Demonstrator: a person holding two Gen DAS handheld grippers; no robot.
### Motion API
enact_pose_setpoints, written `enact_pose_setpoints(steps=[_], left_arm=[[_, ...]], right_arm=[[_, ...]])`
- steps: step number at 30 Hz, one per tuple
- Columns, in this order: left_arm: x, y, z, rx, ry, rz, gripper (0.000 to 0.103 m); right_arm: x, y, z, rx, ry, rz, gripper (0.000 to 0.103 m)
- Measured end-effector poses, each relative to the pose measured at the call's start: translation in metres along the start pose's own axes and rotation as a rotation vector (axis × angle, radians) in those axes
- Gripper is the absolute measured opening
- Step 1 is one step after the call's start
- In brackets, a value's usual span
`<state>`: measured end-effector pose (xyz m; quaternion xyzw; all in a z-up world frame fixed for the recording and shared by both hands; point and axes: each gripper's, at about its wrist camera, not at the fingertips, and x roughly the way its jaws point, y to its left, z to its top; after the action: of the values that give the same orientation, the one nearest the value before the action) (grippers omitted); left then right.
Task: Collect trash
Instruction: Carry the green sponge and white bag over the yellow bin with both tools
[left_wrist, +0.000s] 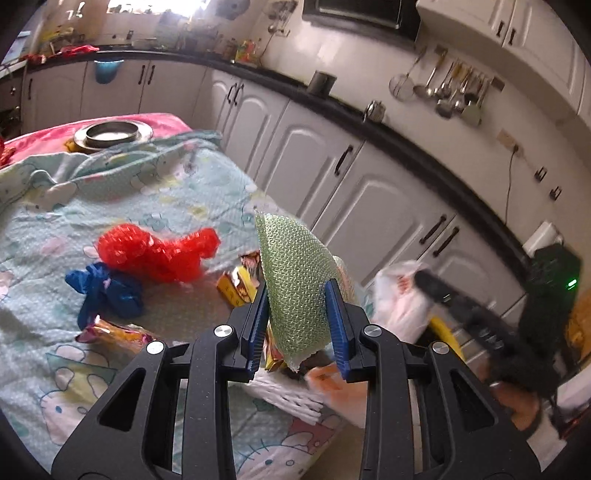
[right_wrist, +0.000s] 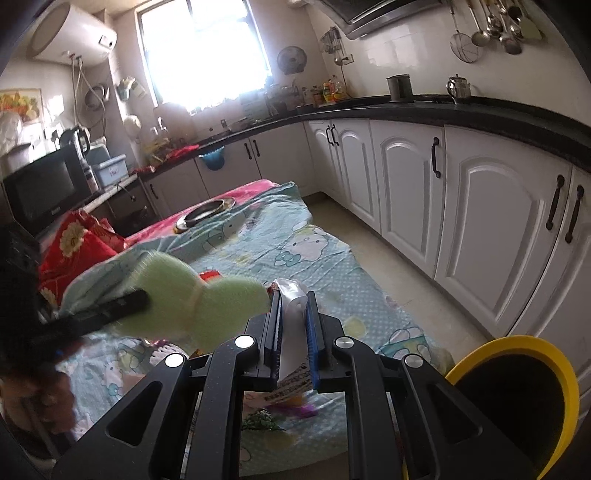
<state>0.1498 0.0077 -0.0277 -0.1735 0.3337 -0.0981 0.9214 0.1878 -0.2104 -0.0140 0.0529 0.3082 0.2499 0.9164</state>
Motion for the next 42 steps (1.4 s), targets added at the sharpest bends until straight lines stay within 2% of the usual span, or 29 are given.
enact_pose_setpoints(steps=[4, 12, 26, 34, 42], left_arm=[[0.010, -0.003, -0.005, 0.009, 0.023, -0.005, 0.024], [0.015, -0.031, 0.002, 0.043, 0.010, -0.047, 0.024], [0.049, -0.109, -0.001, 0.170, 0.041, -0.141, 0.024], [0.083, -0.152, -0.021, 0.236, 0.095, -0.182, 0.024], [0.112, -0.180, -0.052, 0.313, 0.174, -0.194, 0.025]], right_arm=[[-0.008, -0.016, 0.001, 0.027, -0.018, -0.024, 0.012], [-0.033, -0.056, 0.001, 0.086, -0.060, -0.095, 0.012], [-0.086, -0.125, -0.021, 0.185, -0.118, -0.283, 0.012], [-0.105, -0.159, -0.050, 0.188, -0.068, -0.459, 0.012], [-0.107, -0.186, -0.087, 0.261, -0.001, -0.514, 0.012]])
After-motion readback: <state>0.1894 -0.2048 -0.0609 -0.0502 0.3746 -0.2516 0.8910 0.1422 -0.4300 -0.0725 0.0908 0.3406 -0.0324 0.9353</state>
